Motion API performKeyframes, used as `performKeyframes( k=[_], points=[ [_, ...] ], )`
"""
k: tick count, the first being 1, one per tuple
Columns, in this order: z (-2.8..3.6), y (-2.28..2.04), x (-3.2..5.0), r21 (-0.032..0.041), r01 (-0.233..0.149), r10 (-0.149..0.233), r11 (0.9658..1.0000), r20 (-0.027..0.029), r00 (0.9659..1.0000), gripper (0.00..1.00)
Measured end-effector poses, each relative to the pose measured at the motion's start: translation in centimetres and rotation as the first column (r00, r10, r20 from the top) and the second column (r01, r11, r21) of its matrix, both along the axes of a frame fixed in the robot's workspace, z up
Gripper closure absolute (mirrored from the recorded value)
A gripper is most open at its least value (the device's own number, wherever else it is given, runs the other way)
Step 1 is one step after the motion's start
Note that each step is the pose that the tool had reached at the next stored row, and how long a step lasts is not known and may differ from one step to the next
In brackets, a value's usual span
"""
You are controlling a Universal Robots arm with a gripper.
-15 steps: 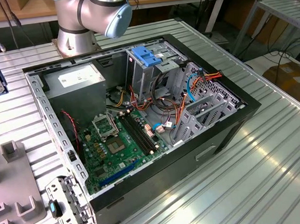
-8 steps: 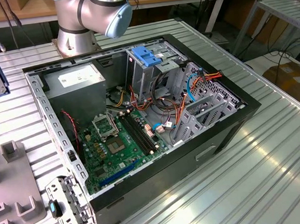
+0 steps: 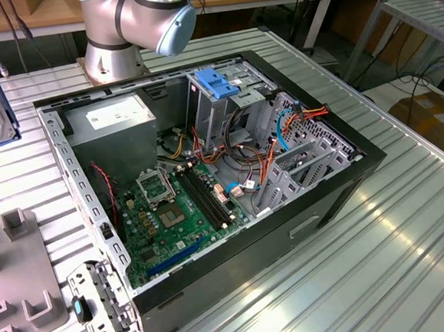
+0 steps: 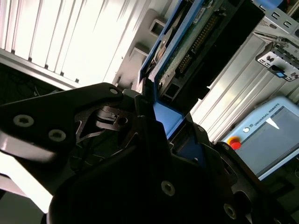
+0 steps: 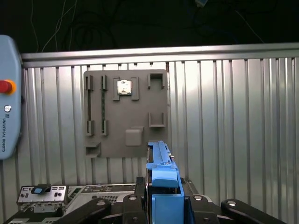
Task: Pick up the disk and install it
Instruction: 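Pick up the disk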
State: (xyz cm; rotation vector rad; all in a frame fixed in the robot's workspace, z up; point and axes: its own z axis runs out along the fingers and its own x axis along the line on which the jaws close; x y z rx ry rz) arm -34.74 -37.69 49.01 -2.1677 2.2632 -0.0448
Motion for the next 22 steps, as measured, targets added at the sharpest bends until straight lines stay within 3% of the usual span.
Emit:
performKeyframes(
  k=[22],
  points=[
    [0.00,-0.48,2.12,0.0000,0.000,0.000,1.0000,0.0000,1.0000,0.63]
  ],
)
